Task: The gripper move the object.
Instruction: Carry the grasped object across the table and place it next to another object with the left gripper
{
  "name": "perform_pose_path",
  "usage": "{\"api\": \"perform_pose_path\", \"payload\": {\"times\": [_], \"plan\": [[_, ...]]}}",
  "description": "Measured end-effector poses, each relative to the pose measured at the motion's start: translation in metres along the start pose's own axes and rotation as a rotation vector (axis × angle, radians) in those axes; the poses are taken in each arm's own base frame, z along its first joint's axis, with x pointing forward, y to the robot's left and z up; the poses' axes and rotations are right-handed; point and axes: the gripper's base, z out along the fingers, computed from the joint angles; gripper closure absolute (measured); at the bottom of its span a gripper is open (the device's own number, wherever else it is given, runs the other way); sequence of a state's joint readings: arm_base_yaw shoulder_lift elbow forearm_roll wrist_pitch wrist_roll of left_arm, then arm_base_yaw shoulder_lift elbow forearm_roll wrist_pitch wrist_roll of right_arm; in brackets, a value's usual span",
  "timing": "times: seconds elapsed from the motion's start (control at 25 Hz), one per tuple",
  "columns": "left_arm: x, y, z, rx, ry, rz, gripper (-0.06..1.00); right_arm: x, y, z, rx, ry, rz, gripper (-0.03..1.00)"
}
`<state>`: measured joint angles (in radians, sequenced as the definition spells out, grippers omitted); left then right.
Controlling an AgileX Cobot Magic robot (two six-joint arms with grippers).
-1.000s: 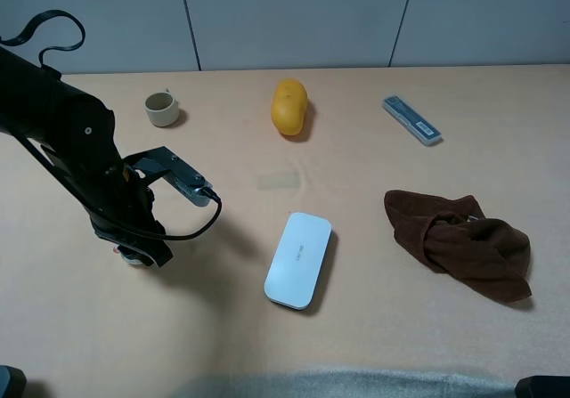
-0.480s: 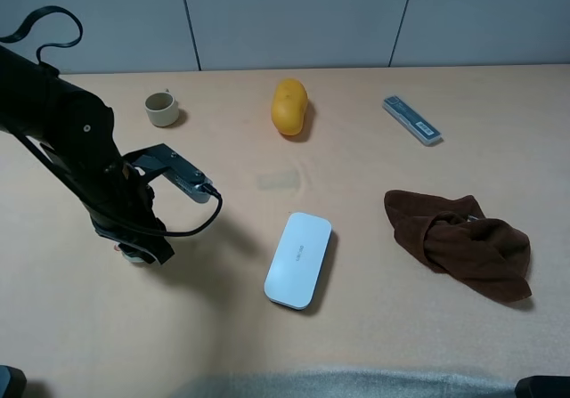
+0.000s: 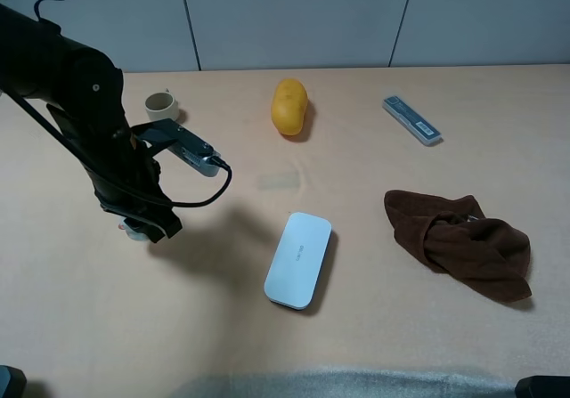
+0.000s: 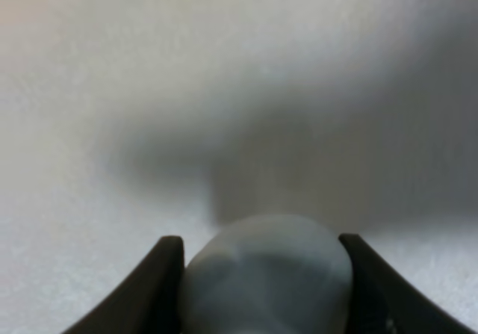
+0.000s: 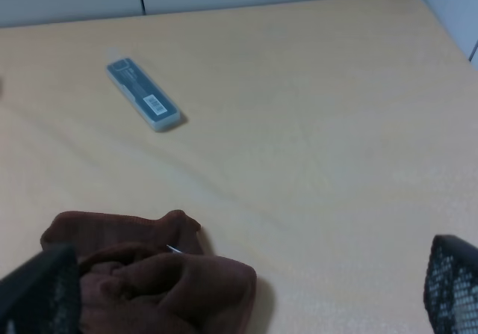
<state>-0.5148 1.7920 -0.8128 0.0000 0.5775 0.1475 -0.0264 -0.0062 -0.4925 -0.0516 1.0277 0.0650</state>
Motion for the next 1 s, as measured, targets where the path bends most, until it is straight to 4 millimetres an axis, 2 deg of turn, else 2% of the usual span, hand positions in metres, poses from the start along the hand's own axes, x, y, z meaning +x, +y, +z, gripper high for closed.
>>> {"api": "perform_pose_path", "payload": {"times": [0.24, 0.6, 1.0], "plan": [[-0.014, 0.002, -0.014, 0.004, 0.028, 0.000, 0.51, 0.000, 0.000, 0.000, 0.000, 0.000, 0.000, 0.28], [-0.046, 0.005, -0.049, -0.001, 0.016, 0.009, 0.51, 0.000, 0.000, 0.000, 0.000, 0.000, 0.000, 0.28], [-0.087, -0.013, -0.095, -0.072, -0.078, 0.038, 0.51, 0.000, 0.000, 0.000, 0.000, 0.000, 0.000, 0.28]]}}
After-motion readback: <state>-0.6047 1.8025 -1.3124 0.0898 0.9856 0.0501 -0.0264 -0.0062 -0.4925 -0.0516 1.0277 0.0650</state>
